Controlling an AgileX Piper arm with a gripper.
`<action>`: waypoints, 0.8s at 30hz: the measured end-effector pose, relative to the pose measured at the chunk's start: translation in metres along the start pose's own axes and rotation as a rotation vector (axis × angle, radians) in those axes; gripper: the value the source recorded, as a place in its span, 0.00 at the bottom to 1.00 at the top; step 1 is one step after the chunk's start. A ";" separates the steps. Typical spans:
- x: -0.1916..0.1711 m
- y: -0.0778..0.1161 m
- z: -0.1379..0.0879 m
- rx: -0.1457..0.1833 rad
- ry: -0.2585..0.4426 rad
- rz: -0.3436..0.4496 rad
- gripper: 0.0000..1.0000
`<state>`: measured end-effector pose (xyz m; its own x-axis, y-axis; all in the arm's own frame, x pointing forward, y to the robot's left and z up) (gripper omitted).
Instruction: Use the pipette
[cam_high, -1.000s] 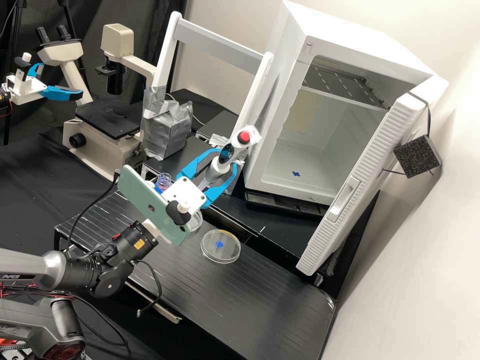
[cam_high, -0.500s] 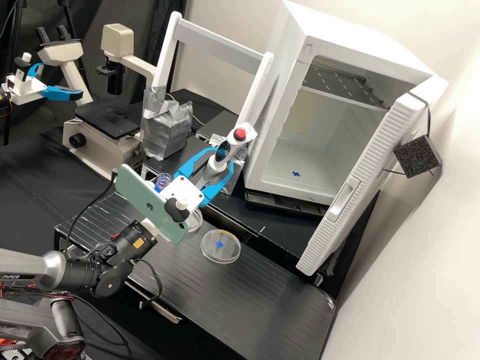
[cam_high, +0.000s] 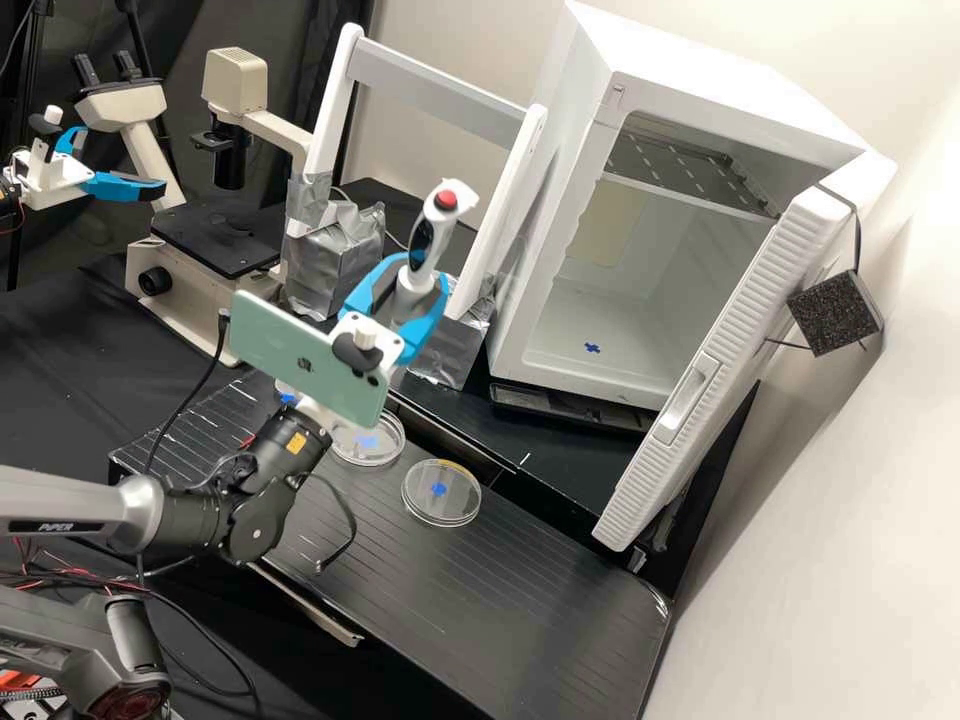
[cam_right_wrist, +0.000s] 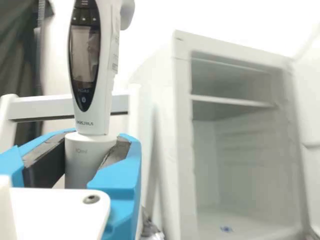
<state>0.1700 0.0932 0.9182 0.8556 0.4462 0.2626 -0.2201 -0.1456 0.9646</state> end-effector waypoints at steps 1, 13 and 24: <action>0.003 0.000 -0.001 -0.005 0.011 -0.012 0.00; 0.065 -0.003 -0.067 -0.062 0.193 -0.210 0.00; 0.154 -0.014 -0.106 -0.056 0.036 -0.320 0.00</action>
<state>0.2548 0.2578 0.9483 0.8687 0.4924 -0.0548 0.0313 0.0558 0.9980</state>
